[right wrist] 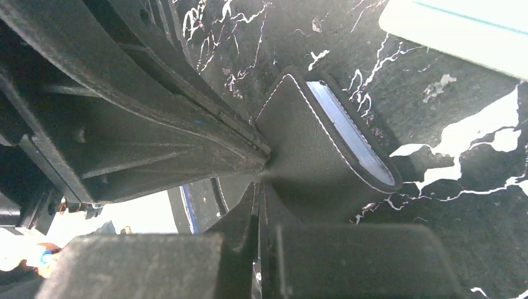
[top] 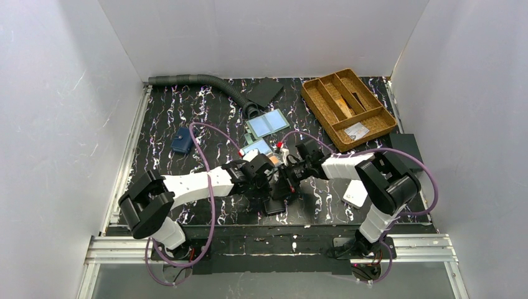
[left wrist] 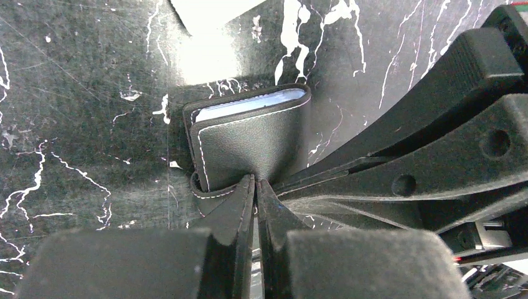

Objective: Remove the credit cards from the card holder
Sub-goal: Open the card holder at the center of the board.

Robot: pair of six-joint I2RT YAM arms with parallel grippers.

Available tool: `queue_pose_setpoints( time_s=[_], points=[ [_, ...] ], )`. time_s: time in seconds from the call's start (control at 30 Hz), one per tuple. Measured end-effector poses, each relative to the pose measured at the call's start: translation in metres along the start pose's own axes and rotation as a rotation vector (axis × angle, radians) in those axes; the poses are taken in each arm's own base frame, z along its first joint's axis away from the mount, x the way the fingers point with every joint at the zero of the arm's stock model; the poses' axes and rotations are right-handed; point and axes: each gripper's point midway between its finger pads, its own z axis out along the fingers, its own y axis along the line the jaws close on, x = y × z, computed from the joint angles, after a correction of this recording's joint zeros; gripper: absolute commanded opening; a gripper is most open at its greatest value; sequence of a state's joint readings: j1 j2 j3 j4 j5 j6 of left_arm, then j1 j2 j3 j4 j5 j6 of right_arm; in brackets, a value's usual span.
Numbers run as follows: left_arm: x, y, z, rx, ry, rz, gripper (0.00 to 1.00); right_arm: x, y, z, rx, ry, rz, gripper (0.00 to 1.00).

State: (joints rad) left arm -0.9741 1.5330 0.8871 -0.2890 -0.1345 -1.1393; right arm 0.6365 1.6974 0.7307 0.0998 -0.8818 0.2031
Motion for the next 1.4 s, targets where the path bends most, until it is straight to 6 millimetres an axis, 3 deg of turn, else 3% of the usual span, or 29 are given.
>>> queue_pose_setpoints(
  time_s=[0.4,0.77,0.8,0.87,1.0,1.07,1.27,1.37,1.4],
  points=[
    [-0.003,0.018,-0.008,0.032,-0.027,-0.098,0.00,-0.009,-0.006,0.007,0.069,0.050,0.011,0.01],
    [0.016,0.070,-0.014,-0.067,0.006,-0.126,0.00,-0.010,-0.005,0.007,0.091,0.060,-0.019,0.01],
    [0.017,0.076,-0.015,-0.079,0.007,-0.133,0.03,-0.010,-0.004,0.006,0.094,0.060,-0.038,0.04],
    [0.019,0.088,-0.015,-0.108,0.014,-0.148,0.15,-0.011,-0.004,0.003,0.107,0.060,-0.099,0.18],
    [0.020,0.104,-0.020,-0.139,0.028,-0.117,0.54,-0.017,0.001,-0.014,0.130,0.047,-0.254,0.46],
    [0.016,0.102,-0.027,-0.104,0.015,-0.074,0.66,-0.024,0.009,-0.025,0.134,0.024,-0.350,0.58],
    [-0.002,0.080,-0.063,0.078,-0.077,0.037,0.78,-0.040,0.030,-0.048,0.162,-0.029,-0.576,0.77],
    [-0.007,0.071,-0.076,0.176,-0.122,0.056,0.79,-0.037,0.028,-0.044,0.199,-0.001,-0.632,0.96],
    [-0.006,0.071,-0.076,0.199,-0.125,0.053,0.79,-0.034,0.028,-0.039,0.215,0.018,-0.658,0.98]
  ],
)
